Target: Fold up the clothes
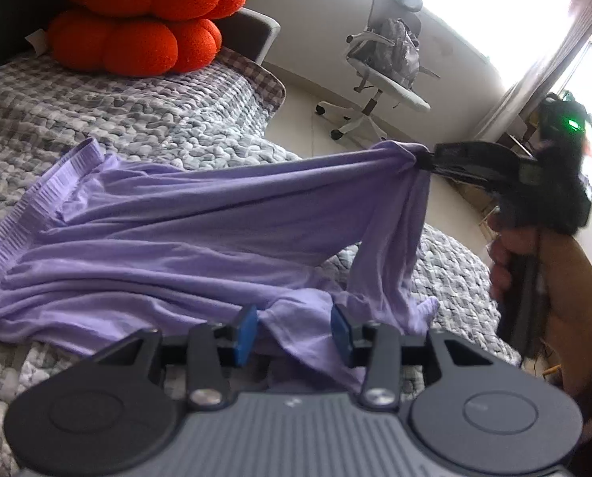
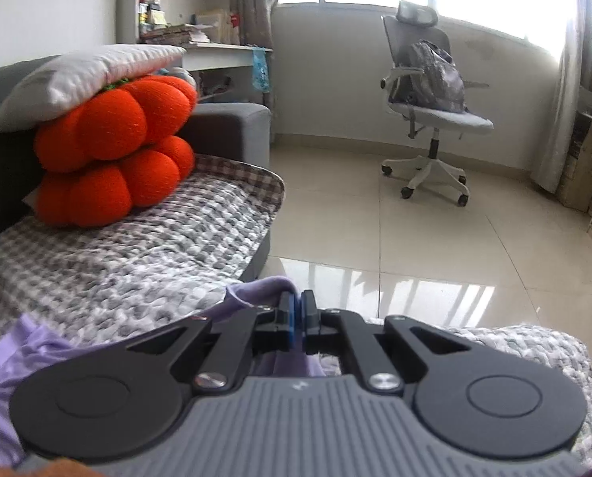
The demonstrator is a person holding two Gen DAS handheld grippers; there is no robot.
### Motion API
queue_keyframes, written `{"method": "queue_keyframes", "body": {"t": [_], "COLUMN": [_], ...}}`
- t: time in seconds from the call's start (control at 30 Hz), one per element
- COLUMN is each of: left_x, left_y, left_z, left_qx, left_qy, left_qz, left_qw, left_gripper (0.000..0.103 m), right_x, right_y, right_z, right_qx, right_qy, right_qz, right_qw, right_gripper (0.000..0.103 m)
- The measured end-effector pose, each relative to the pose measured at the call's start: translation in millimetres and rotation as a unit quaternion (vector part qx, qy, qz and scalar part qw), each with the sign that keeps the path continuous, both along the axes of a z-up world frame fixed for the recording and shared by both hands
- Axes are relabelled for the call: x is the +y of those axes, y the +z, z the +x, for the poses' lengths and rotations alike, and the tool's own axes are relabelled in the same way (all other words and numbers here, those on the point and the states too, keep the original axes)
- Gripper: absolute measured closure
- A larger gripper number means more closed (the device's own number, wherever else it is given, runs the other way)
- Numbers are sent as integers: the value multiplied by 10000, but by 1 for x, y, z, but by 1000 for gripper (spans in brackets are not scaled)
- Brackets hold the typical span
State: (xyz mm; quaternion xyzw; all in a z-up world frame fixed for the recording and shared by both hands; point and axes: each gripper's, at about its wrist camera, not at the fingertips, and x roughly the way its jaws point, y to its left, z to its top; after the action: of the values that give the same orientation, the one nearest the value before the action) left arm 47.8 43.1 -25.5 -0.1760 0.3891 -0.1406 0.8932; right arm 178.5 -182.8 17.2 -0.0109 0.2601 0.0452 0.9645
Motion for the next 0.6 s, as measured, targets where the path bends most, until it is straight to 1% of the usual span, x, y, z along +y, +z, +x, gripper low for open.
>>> {"method": "queue_keyframes", "body": {"t": [0.17, 0.33, 0.5, 0.6], "left_x": [2, 3, 5, 5], "left_y": [-2, -4, -6, -6], "left_z": [2, 4, 5, 5], "left_qx": [84, 156, 222, 244], "left_qy": [40, 57, 89, 98], "left_qz": [22, 35, 64, 77], "left_qw": [10000, 9999, 9997, 9996], "left_gripper": [60, 60, 59, 58], "right_x": [2, 7, 11, 9], "right_y": [-10, -25, -40, -47], "right_z": [26, 44, 57, 60], "right_qx": [184, 355, 622, 814], "right_qy": [-79, -58, 10, -9], "right_qz": [-38, -178, -330, -239], "right_qw": [9998, 9992, 9975, 9964], "right_gripper": [100, 100, 100, 98]}}
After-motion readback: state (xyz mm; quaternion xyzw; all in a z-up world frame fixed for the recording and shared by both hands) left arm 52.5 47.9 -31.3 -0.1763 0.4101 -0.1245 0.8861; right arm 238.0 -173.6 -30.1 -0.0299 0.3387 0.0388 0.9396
